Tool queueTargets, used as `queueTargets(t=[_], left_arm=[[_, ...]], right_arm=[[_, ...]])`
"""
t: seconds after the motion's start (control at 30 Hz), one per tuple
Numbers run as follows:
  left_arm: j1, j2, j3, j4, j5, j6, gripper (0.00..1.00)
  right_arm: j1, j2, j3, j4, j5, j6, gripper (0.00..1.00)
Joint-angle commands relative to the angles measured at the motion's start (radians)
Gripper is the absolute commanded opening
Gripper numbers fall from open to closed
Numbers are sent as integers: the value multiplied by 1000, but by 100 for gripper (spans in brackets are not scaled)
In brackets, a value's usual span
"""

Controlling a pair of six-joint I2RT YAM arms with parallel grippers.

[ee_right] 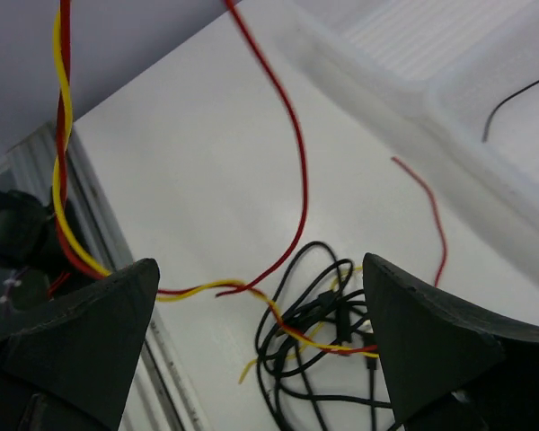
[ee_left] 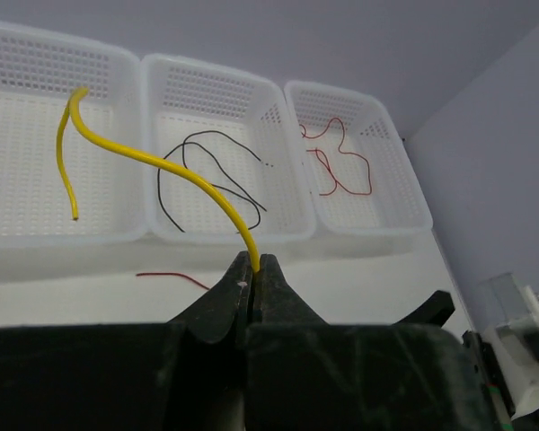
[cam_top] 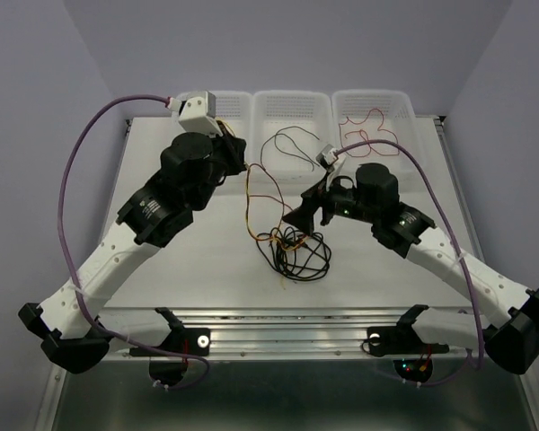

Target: Untangle the cables

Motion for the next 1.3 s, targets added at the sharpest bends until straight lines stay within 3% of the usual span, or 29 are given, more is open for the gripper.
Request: queueTargets(t=[0.0,0.2,0.4,0.47,0.53,0.57,0.6,0.63,0.67,0.7,0.83,1.0,1.03,1.13,1.27], left_arm=[[-20,24,36,1,51,58,0],[-52,41,42,17,105,78,0],[-64,44,36,42,182,86,0],[-69,42,28,44,199,86,0],[-71,32,12,59,216,86,0],[-72,24,2,74,217,86,0],[-72,13,-16,83,220,78,0],[-72,10,-22,91,222,75,0],[-72,4,-27,93,220,73,0],[-72,1,-31,91,214,67,0],[-72,-33,-83,64,112,11,0],[-65,-95,-168,-9,-118,-61,0],[-36,-103,-203,-15,-122,-77,0],[43,-119,-261,-12,-62,-107,0],[280,-91,-300,-16,64,-129,0]], right_arm=[[12,36,111,14,124,-140,100],[42,140,236,-10,124,-285,100],[52,206,244,60,66,-339,100],[52,222,236,112,75,-339,94],[52,235,234,150,69,-330,80],[52,242,236,149,69,-330,61],[52,246,239,145,71,-314,50],[52,249,234,152,81,-292,22],[52,246,228,169,137,-262,4],[52,242,219,205,181,-210,1],[52,229,236,203,453,-133,1],[-83,242,354,93,662,-48,1],[-105,243,369,68,729,-37,1],[-218,228,430,20,742,-7,1],[-333,220,552,-36,773,-23,1]])
